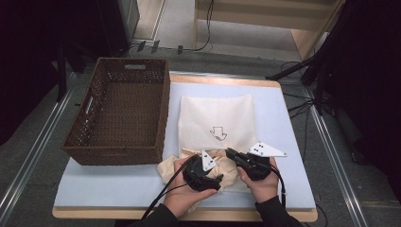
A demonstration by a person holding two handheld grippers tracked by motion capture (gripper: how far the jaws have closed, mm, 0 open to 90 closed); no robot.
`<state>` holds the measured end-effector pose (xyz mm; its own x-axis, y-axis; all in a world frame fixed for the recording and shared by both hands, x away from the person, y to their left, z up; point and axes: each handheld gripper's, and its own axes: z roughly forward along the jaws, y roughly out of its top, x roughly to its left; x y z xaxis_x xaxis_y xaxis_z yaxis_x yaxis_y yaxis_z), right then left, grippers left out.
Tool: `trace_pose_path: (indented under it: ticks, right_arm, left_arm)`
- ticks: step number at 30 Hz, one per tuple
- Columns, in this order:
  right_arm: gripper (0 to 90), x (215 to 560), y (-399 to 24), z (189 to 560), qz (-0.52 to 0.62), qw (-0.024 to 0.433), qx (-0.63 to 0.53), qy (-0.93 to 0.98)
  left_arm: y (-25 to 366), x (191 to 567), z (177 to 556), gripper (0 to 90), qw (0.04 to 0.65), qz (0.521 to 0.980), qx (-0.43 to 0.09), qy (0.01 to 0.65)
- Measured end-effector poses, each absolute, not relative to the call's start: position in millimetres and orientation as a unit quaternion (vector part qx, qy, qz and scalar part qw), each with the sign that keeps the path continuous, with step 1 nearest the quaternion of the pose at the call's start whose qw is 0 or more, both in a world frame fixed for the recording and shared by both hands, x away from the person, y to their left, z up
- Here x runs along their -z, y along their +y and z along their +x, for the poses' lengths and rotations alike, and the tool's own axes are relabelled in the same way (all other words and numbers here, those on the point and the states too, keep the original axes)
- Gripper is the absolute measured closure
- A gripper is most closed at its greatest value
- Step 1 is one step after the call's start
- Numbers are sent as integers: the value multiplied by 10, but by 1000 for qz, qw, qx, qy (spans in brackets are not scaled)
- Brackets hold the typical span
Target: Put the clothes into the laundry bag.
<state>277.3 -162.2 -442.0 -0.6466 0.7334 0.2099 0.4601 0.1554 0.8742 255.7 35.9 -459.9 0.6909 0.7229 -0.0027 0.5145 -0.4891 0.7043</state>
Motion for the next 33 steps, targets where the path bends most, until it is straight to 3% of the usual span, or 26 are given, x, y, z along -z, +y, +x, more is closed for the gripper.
trace_pose_path:
  ticks: [2, 6, 8, 13, 16, 19, 23, 27, 33]
  right_arm:
    - [885, 4426, -1618, 2774, 399, 131, -515, 748]
    - [885, 4416, -1616, 2769, 398, 130, -519, 745]
    - [885, 4410, -1605, 2756, 398, 128, -521, 744]
    - [885, 4364, -1609, 2722, 393, 131, -529, 741]
    - [885, 4341, -1625, 2713, 395, 120, -534, 737]
    - [885, 4361, -1617, 2704, 394, 118, -527, 743]
    - [885, 4432, -1634, 2751, 398, 122, -519, 747]
    - [885, 4438, -1656, 2771, 401, 125, -520, 744]
    - [884, 4433, -1666, 2776, 403, 131, -520, 742]
  left_arm:
    - [319, 4575, 2550, 359, 335, 855, -168, 359]
    - [312, 4521, 2537, 669, 342, 847, -179, 366]
    - [333, 4477, 2543, 720, 356, 837, -170, 379]
    - [371, 4329, 2530, 737, 405, 796, -171, 417]
    - [286, 4444, 2631, 709, 402, 775, -175, 455]
    - [236, 4567, 2717, 587, 384, 784, -166, 459]
    - [280, 4497, 2650, 399, 400, 808, -151, 406]
    - [445, 4349, 2500, 308, 415, 815, -167, 369]
    - [714, 4272, 2443, 149, 433, 795, -166, 391]
